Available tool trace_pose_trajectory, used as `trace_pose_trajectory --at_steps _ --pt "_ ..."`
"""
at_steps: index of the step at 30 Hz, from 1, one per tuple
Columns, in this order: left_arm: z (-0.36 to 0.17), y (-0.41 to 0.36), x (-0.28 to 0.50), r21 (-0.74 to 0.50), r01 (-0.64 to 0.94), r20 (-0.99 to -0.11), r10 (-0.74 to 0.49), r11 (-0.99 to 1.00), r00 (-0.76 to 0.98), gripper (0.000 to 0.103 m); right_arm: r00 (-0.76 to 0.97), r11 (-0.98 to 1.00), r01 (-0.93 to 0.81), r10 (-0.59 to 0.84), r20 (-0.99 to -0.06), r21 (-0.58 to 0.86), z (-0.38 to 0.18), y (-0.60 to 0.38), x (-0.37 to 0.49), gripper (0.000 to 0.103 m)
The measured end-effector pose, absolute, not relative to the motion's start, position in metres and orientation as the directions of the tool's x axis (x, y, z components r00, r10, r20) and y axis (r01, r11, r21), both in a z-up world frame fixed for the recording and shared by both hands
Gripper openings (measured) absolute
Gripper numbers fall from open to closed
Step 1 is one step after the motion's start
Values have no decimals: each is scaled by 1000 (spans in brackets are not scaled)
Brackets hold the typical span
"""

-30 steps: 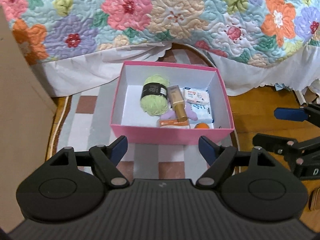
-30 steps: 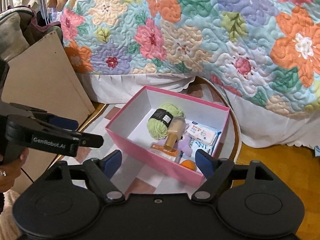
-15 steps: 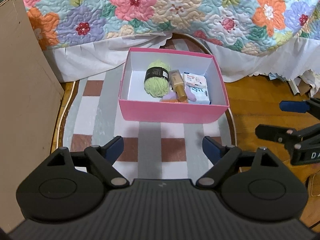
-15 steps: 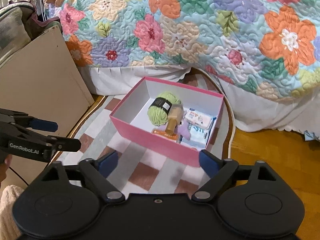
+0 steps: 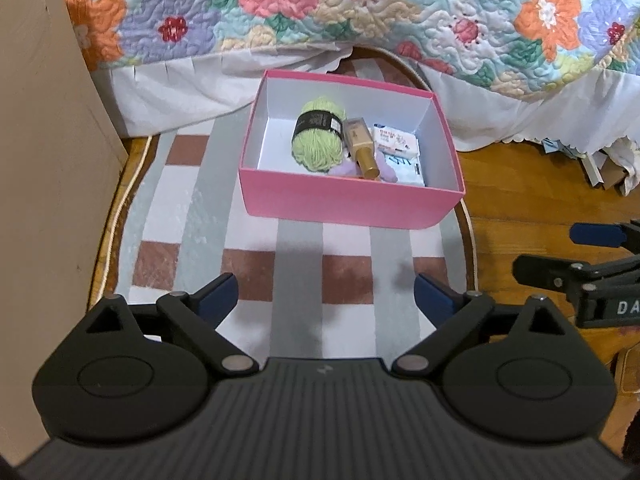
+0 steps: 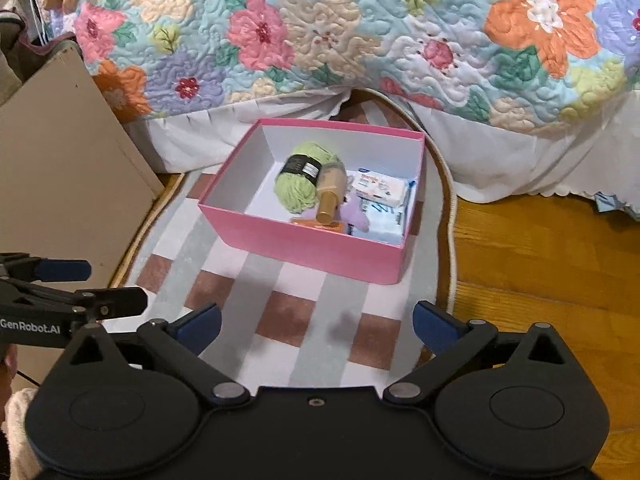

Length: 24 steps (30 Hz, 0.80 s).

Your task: Organize objects

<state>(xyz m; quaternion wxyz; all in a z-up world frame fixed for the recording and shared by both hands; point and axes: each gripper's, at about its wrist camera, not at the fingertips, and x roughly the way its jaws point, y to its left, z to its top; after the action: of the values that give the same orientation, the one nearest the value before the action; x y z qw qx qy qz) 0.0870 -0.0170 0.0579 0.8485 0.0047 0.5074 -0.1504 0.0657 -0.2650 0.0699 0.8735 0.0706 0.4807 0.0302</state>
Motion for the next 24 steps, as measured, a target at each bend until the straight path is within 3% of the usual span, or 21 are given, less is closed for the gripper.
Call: trace_pose_trajectory --at_steps 6,16,24 --pt "47 -15 90 -122 240 -870 -220 963 441 103 537 988 49 97 -838 146 68 -272 63 103" --pt "39 -14 87 -130 218 -916 -202 967 346 103 516 988 77 77 -853 136 63 -276 57 103" --pt "49 -15 81 -72 208 -891 -156 976 426 103 494 991 83 53 -868 108 57 -273 50 103"
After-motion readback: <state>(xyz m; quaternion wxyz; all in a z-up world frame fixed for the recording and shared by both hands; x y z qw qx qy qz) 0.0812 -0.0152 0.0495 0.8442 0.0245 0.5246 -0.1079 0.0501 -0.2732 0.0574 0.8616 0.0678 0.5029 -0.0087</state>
